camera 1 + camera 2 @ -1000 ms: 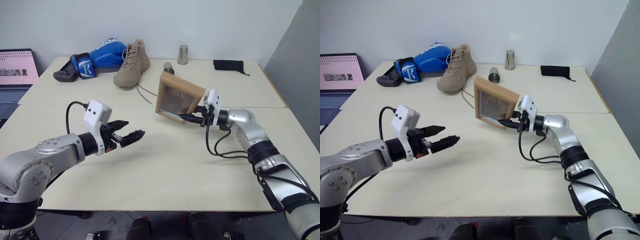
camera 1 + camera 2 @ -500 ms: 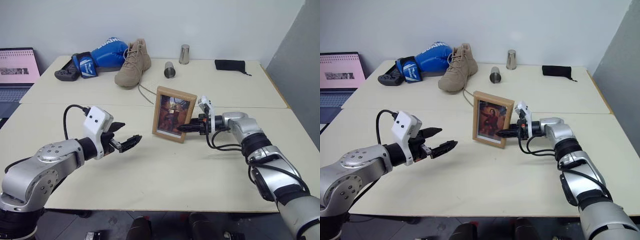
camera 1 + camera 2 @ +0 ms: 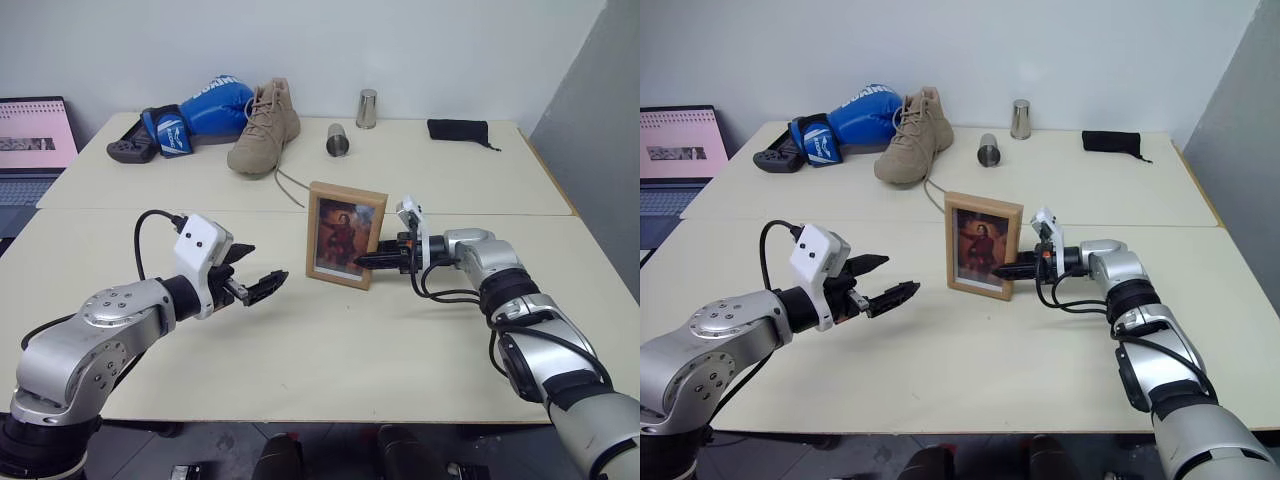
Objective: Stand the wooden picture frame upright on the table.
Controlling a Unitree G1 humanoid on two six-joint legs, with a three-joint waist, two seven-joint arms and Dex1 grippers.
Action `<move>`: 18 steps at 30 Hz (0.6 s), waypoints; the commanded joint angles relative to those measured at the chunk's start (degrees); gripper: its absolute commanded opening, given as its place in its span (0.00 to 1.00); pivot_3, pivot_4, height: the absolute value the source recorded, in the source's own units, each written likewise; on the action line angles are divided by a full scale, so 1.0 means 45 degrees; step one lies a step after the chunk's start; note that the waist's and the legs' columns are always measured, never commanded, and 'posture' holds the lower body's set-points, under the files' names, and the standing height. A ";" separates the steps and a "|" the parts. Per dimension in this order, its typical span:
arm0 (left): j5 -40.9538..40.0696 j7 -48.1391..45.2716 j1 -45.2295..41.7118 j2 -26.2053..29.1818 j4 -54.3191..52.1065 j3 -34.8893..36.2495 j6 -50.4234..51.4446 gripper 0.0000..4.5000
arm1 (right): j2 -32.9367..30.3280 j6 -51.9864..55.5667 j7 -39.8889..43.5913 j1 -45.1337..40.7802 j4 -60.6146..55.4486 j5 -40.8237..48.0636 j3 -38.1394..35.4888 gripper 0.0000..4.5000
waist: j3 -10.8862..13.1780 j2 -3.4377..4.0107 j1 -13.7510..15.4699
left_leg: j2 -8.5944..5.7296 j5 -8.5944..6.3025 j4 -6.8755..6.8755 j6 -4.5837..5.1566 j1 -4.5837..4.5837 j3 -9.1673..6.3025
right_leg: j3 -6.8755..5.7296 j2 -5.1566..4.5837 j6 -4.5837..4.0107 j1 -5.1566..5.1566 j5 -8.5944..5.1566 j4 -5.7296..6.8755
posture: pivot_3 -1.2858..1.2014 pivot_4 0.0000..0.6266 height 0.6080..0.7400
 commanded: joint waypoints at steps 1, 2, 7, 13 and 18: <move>0.0497 -0.0363 -0.0276 -0.0105 0.0158 -0.0111 -0.0399 1.00 | -0.0251 0.0001 0.0088 0.0157 -0.0663 -0.0152 -0.0419 0.69 | 0.0000 0.0000 0.0001 | -0.0001 0.0000 0.0000 0.0000 0.0000 0.0001 | 0.0000 0.0000 0.0000 0.0000 0.0000 0.0000 | 0.52 0.24 1.00; 0.0571 -0.0456 -0.0325 -0.0134 0.0249 -0.0136 -0.0419 1.00 | -0.0379 0.0045 0.0098 0.0299 -0.0830 -0.0175 -0.0425 0.72 | 0.0000 0.0000 0.0001 | -0.0001 0.0000 0.0000 0.0000 0.0000 0.0001 | 0.0001 0.0000 0.0000 0.0000 0.0000 0.0000 | 0.52 0.24 1.00; 0.0933 -0.0867 -0.0556 -0.0226 0.0658 -0.0203 -0.0441 1.00 | -0.1418 0.0303 0.0255 0.1290 -0.2403 -0.0247 -0.0538 0.98 | 0.0000 0.0000 0.0018 | -0.0005 0.0000 0.0002 0.0000 -0.0004 0.0001 | -0.0001 -0.0003 0.0000 0.0002 0.0000 -0.0002 | 0.52 0.24 1.00; 0.1243 -0.1381 -0.0956 -0.0494 0.2370 0.0153 -0.0806 1.00 | -0.3580 0.0862 -0.0848 0.3899 -0.7363 0.0213 -0.1738 0.99 | 0.0000 0.0000 0.0102 | -0.0009 -0.0001 -0.0002 0.0001 -0.0004 0.0001 | 0.0001 -0.0006 0.0003 0.0004 -0.0002 -0.0007 | 0.52 0.24 1.00; 0.1141 -0.2115 -0.1799 -0.0379 0.3491 0.0366 -0.0749 1.00 | -0.4467 0.4136 -0.2345 0.5759 -1.2823 0.1768 -0.2865 0.99 | 0.0001 0.0002 -0.0054 | 0.0009 -0.0001 -0.0005 0.0002 0.0008 -0.0008 | 0.0002 0.0015 0.0004 0.0002 -0.0003 0.0005 | 0.52 0.24 1.00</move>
